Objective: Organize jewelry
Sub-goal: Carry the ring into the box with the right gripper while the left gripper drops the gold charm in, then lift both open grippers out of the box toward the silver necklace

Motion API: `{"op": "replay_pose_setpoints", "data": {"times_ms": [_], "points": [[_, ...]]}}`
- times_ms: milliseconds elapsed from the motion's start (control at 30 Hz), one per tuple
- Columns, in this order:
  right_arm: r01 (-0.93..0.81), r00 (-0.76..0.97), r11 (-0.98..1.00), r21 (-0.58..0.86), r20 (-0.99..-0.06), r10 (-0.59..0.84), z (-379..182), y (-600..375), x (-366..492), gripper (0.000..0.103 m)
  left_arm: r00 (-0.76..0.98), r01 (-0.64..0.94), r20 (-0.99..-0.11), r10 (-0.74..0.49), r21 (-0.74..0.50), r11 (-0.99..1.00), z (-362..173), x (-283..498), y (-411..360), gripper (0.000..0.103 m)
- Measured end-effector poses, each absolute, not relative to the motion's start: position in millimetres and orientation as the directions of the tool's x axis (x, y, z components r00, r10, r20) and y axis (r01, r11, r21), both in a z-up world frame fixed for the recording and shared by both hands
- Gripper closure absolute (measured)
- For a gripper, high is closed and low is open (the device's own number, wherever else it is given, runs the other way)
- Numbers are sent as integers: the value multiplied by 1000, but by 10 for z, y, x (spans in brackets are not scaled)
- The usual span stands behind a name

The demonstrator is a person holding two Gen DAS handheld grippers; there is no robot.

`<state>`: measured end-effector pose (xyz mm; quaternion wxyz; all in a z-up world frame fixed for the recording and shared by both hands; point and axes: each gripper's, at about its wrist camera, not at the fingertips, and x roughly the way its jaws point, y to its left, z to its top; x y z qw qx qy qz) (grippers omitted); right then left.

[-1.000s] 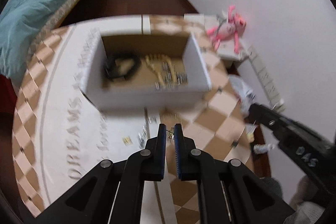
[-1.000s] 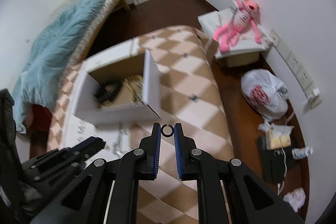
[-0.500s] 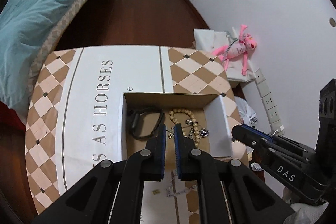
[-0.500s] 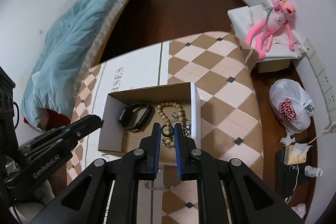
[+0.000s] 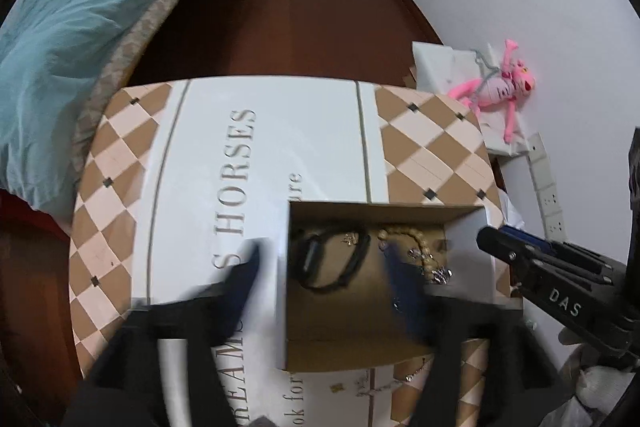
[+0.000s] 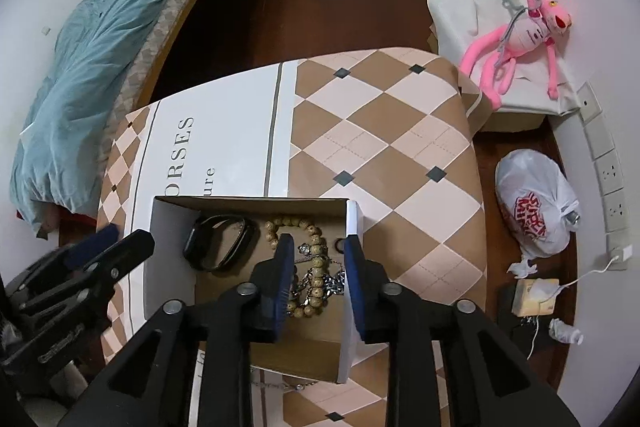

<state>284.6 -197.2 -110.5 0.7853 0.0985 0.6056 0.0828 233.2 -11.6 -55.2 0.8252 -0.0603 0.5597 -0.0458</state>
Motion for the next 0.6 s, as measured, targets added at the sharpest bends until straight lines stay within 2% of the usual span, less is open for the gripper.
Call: {"op": "replay_pose_setpoints", "data": {"times_ms": [133, 167, 233, 300, 367, 600], "points": [[-19, 270, 979, 203, -942, 201, -1063, -1961, 2818, 73, 378, -13, -920, -101, -115, 993, -536, 2339, -49, 26], [-20, 272, 982, 190, -944, 188, -1054, -1960, 2804, 67, 381, -20, -921, -87, -102, 995, -535, 2324, -30, 18], [-26, 281, 987, 157, -947, 158, -1034, -1944, 2766, 47, 387, -23, -920, -63, -78, 997, -537, 2305, -21, 3], [-34, 286, 994, 104, -952, 110, -1028, -1912, 2707, 19, 397, -27, -917, -37, -53, 998, -543, 2259, -16, 3], [-45, 284, 997, 65, -956, 75, -1044, -1876, 2639, 10, 409, -25, -912, -23, -37, 999, -554, 2195, -18, 3], [-47, 268, 998, 44, -962, 55, -1121, -1824, 2391, 6, 419, -30, -908, 14, 1, 1000, -576, 2043, 3, 2]]}}
